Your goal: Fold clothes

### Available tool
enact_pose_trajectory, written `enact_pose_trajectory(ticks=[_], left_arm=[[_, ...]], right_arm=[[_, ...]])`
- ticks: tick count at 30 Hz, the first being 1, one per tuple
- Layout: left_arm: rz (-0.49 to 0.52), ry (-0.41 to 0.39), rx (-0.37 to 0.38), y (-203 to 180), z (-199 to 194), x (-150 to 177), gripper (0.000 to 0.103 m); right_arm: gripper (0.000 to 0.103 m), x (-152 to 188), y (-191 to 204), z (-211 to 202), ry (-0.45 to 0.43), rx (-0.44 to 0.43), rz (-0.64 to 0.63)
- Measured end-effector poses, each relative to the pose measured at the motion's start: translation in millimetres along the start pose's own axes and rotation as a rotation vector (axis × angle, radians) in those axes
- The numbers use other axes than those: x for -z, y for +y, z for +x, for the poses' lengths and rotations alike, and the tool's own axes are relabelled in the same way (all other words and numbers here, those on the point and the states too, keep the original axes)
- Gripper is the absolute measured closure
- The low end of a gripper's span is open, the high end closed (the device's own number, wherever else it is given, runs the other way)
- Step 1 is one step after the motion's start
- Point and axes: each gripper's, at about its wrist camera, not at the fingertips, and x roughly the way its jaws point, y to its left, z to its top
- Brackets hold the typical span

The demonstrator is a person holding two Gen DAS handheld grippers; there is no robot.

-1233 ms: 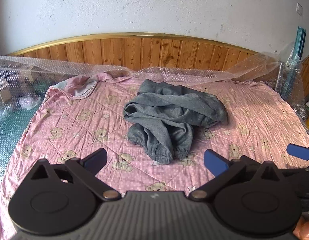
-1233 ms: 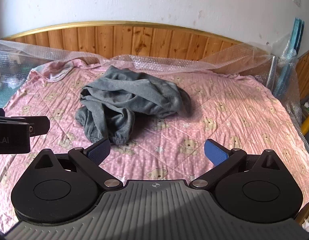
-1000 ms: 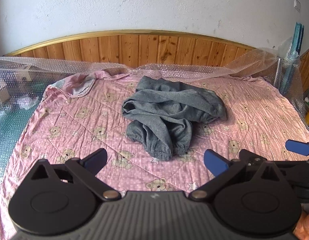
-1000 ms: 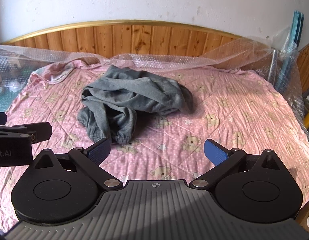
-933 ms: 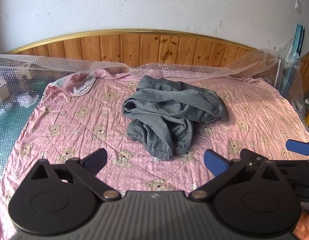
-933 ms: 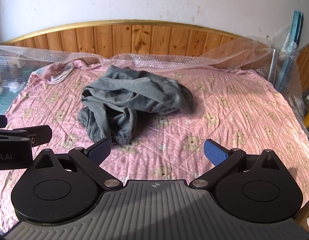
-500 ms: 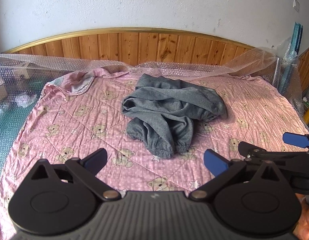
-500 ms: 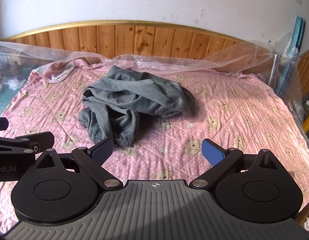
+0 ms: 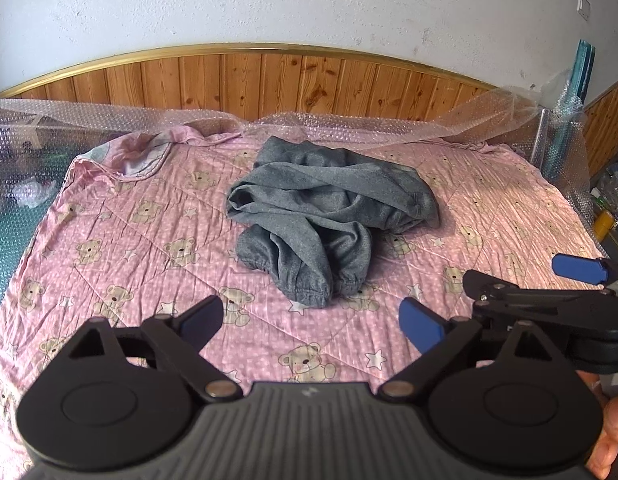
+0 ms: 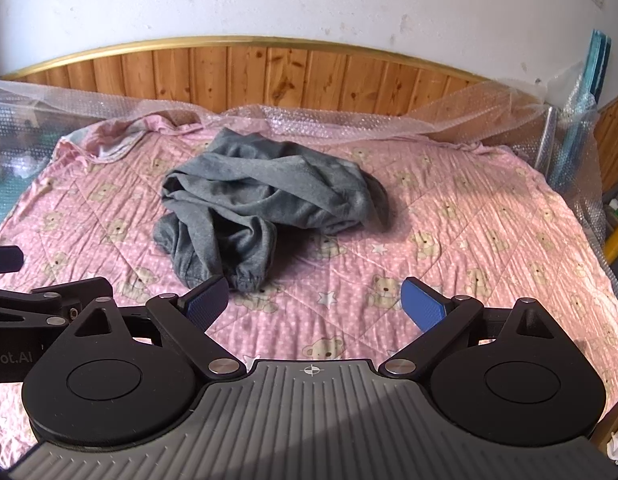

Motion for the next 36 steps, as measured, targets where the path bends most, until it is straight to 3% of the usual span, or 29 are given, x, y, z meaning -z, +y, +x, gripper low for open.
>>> enact_pose_trajectory(ticks=[3, 5, 10, 11, 13, 14, 15, 16, 27, 29, 30, 31, 32, 33, 34, 36], left_arm=[[0.012, 0.003, 0.005, -2, 1, 1, 0.010], [0.016, 0.004, 0.013, -3, 2, 1, 0.018], [0.028, 0.023, 0.013, -5, 5, 2, 0.054], [0.033, 0.022, 0.006, -6, 5, 2, 0.059], [0.039, 0.022, -0.009, -6, 6, 2, 0.090], [0.039, 0.023, -0.018, -6, 6, 2, 0.097], [0.037, 0.026, -0.015, -4, 7, 2, 0.101], [0.035, 0.029, -0.013, -3, 8, 2, 0.102], [0.034, 0.030, -0.039, 2, 12, 1, 0.103], [0.031, 0.039, -0.033, 2, 14, 0, 0.100], [0.028, 0.040, -0.029, 2, 15, 0, 0.092], [0.018, 0.034, -0.029, 2, 16, -1, 0.071], [0.009, 0.027, -0.030, 2, 17, -1, 0.054], [-0.001, 0.021, -0.030, 2, 18, -1, 0.020], [-0.011, 0.015, -0.030, 2, 18, -1, 0.001], [-0.046, 0.006, -0.032, 3, 22, -3, 0.000]], right_arm=[[0.009, -1, 0, 1, -0.001, 0.001, -0.001], [0.013, -1, -1, 1, 0.000, 0.000, -0.003], [0.031, -2, 0, 3, 0.006, -0.015, -0.005], [0.039, -1, 0, 4, 0.008, -0.019, -0.005], [0.057, -1, 0, 5, 0.014, -0.036, -0.005], [0.073, 0, 0, 5, 0.016, -0.049, -0.005], [0.097, 0, 0, 6, 0.018, -0.063, -0.004], [0.103, 1, 1, 7, 0.020, -0.077, -0.002], [0.103, -4, 7, 10, 0.022, -0.097, -0.018], [0.094, -5, 5, 12, 0.023, -0.093, -0.005], [0.084, -6, 4, 14, 0.024, -0.088, -0.002], [0.075, -6, 3, 15, 0.025, -0.084, 0.002], [0.056, -6, 2, 17, 0.027, -0.082, 0.006], [0.041, -7, 1, 20, 0.029, -0.078, 0.011], [0.039, -7, -1, 22, 0.031, -0.074, 0.015], [0.035, -8, -4, 28, 0.044, -0.068, 0.021]])
